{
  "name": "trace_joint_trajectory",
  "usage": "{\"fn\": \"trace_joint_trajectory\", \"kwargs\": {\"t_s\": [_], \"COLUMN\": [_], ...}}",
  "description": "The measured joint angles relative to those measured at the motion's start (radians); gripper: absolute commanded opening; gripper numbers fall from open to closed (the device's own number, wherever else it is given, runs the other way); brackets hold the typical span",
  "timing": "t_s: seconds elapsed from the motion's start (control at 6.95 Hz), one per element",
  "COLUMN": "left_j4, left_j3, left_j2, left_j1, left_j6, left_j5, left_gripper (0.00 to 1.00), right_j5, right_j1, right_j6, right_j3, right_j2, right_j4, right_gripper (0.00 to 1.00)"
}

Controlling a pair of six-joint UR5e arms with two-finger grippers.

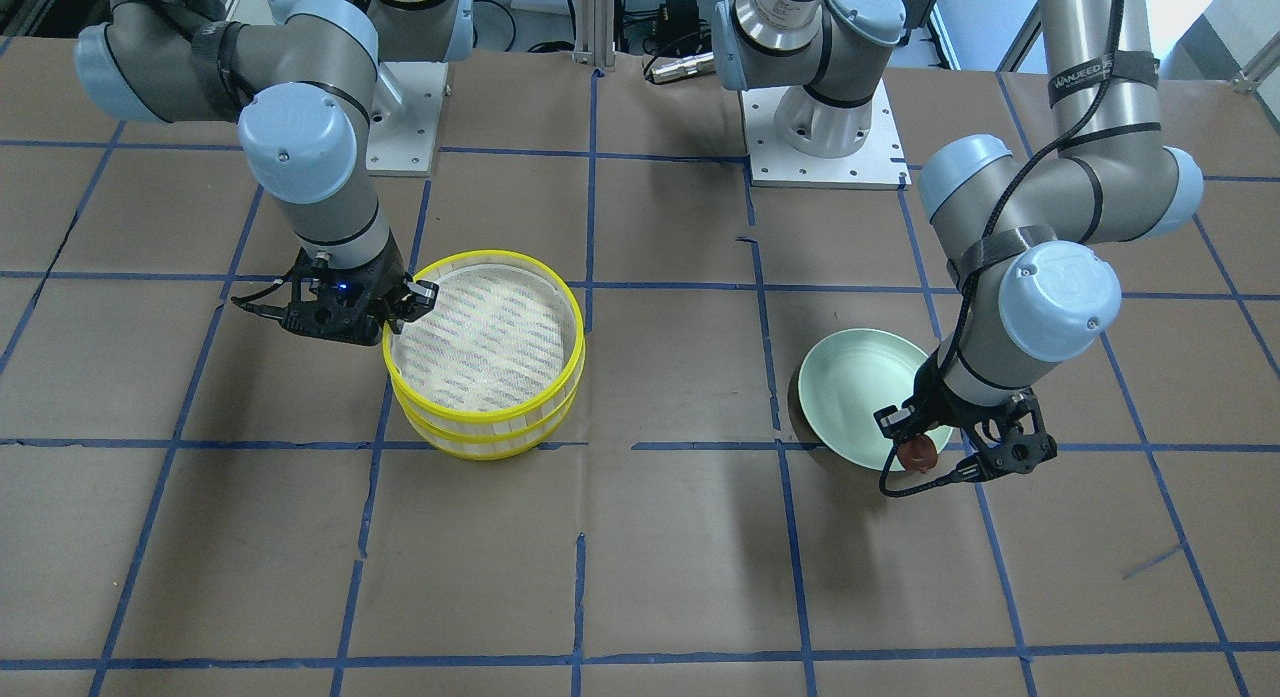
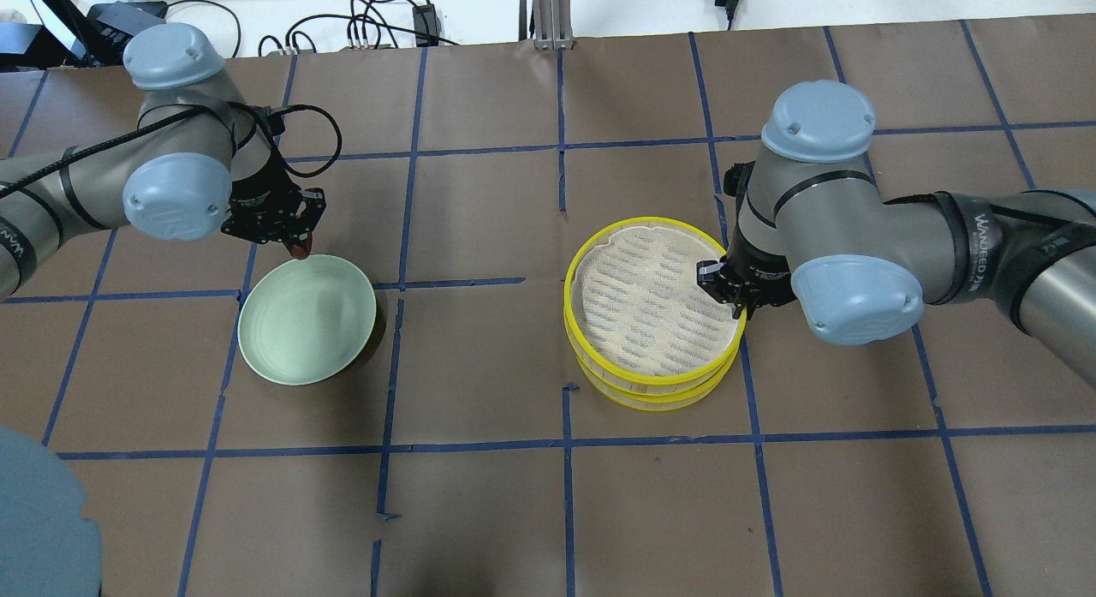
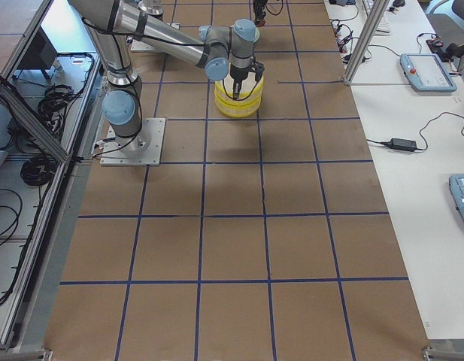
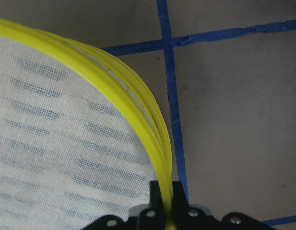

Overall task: Place buns in different layers of steamer
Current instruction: 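Grasp the brown bun with the left gripper and lift it from the plate, then hold the brown bun raised with the left gripper while the right releases the steamer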

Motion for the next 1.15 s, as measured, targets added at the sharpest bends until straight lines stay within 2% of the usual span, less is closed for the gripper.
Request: {"fn": "trace_joint_trajectory", "kwargs": {"t_s": [0.58,1.15], "left_j4": [-0.004,-0.251], "left_j3": [0.012,0.118], "left_j2": [0.009,0.143], "left_j1": [-0.025,-0.081], "left_j6": [-0.002,0.026], "left_j5": [-0.010,-0.016], "left_gripper": [0.12,0.12], "right_j5": [-0.012,-0.013], "right_j1": [0.000,0.000], "right_j6": [-0.013,-0.011], "right_j3": [-0.005,0.009], "right_j2": [0.005,0.012], "right_j4": [0.002,0.002], "right_gripper": [0.09,0.10]}}
